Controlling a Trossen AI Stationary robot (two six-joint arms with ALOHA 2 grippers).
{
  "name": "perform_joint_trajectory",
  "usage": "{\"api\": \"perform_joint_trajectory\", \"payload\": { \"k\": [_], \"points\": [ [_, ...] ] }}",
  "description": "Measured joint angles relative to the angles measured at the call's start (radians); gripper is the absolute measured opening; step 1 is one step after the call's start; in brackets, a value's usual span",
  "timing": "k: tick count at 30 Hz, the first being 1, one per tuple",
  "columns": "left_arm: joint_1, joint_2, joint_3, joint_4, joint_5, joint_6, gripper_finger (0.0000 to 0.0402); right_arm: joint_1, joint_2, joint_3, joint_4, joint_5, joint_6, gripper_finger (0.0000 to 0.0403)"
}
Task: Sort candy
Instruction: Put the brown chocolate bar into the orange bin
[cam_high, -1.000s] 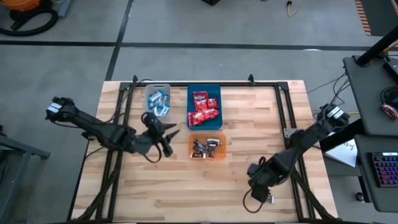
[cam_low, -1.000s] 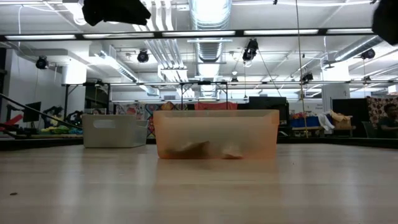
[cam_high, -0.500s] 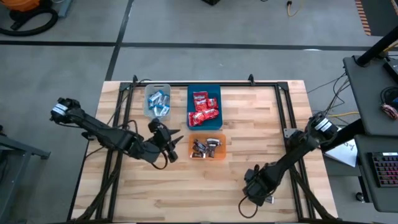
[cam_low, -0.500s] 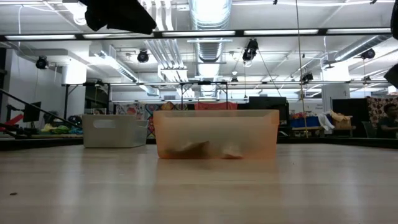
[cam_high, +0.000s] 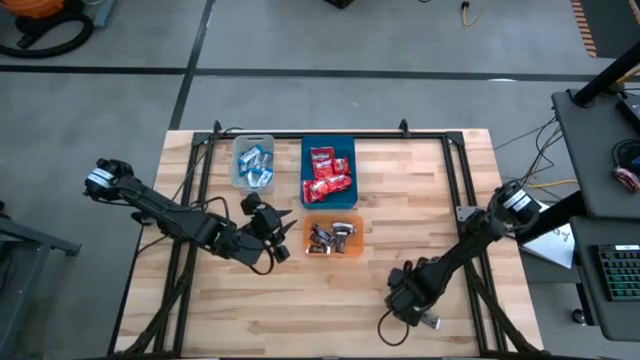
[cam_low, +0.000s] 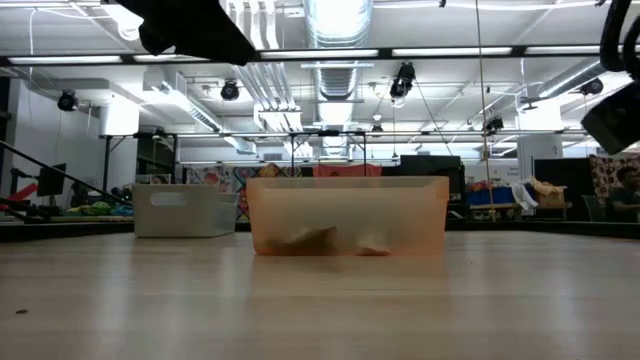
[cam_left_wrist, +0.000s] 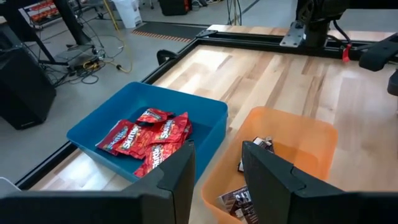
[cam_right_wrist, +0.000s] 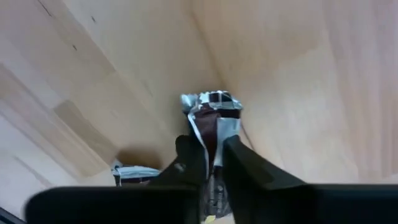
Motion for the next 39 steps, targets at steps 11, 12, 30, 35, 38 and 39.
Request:
{"api": "perform_joint_trajectory", "payload": {
  "k": [11,12,30,35,38,39],
  "points": [
    [0.0,0.0,0.0,-0.001,-0.001,-0.018,0.0116,-0.026,-0.077,0.0,-0.004,0.044,-0.111,0.0009],
    [0.0,0.0,0.0,-0.001,-0.001,-0.02,0.0116,-0.026,-0.093,0.0,-0.004,0.061,-0.126,0.0009],
    [0.0,0.0,0.0,-0.001,-0.001,-0.072,0.0116,-0.045,-0.482,-0.007,0.219,0.762,-0.565,0.0009],
    [0.001,0.0,-0.001,-0.001,-0.001,-0.075,0.0116,-0.097,-0.509,-0.029,0.465,0.814,-0.811,0.0009],
    [0.001,0.0,-0.001,-0.001,-0.001,-0.093,0.0116,-0.135,-0.498,-0.044,0.631,0.813,-0.945,0.0009],
    [0.001,0.0,-0.001,-0.001,-0.001,-0.098,0.0116,-0.147,-0.491,-0.054,0.692,0.813,-0.988,0.0009]
  ]
}}
